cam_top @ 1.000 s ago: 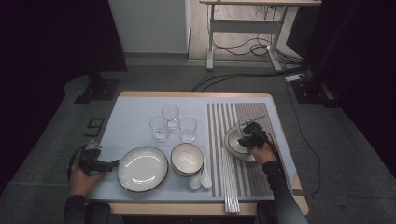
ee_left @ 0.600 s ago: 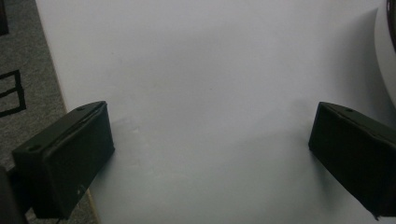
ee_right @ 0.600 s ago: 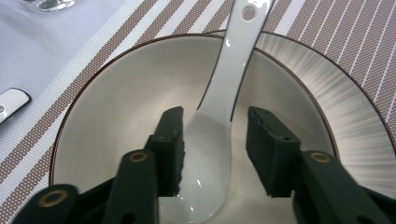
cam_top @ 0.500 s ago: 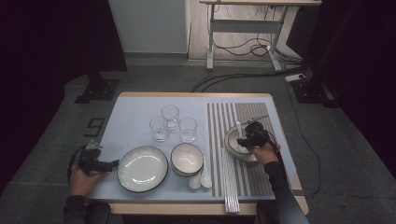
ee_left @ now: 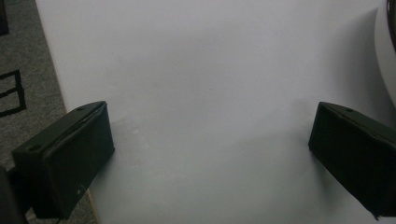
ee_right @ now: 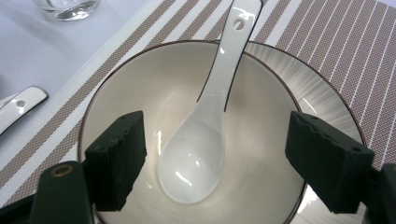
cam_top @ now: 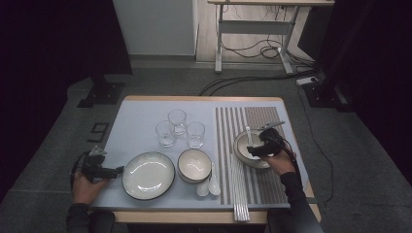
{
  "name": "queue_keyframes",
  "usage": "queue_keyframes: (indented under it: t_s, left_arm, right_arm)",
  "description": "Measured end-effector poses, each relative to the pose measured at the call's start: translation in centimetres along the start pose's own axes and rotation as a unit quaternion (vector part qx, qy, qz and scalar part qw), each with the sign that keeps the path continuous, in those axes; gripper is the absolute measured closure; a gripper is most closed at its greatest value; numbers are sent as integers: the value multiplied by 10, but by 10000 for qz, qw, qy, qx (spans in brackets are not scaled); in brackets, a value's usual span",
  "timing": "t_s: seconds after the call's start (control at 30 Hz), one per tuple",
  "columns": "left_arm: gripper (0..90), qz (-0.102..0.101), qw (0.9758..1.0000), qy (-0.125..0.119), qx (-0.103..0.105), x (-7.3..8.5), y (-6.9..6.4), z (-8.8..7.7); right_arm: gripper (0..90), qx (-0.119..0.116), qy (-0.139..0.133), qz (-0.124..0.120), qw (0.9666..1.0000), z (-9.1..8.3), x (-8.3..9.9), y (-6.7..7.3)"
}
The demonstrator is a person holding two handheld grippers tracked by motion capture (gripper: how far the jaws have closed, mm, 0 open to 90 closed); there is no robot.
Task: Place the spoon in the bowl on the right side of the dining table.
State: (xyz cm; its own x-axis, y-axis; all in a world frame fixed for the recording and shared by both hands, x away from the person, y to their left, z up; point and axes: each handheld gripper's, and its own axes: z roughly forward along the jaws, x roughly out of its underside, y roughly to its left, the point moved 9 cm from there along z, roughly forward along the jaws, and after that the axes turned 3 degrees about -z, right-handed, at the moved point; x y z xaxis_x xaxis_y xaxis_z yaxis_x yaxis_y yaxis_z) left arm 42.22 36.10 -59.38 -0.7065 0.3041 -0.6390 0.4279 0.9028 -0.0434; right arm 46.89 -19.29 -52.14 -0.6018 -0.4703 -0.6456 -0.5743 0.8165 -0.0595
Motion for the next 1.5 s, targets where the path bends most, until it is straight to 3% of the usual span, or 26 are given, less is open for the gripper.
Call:
queue_keyframes:
  t_s: [0.07, 0.37, 0.5, 0.7, 1.1, 1.5]
  left_arm:
    - [0, 1, 10000, 0, -1, 0, 0, 0]
    - [0, 2, 10000, 8, 0, 0, 0, 0]
    - [0, 1, 10000, 10, 1, 0, 0, 0]
    - [0, 2, 10000, 10, 1, 0, 0, 0]
    - [0, -4, 10000, 4, 0, 0, 0, 0]
    - [0, 0, 10000, 5, -3, 0, 0, 0]
  right_arm:
    - [164, 109, -55, -11, 9999, -3, 1, 0]
    - [115, 148, -136, -74, 9998, -16, 9, 3]
    - [0, 277, -225, 7, 9994, -22, 13, 3]
    - [0, 330, -253, -62, 9991, -29, 23, 4]
    - [0, 403, -324, 113, 9986, -40, 47, 5]
    - [0, 404, -329, 351, 9980, -35, 74, 5]
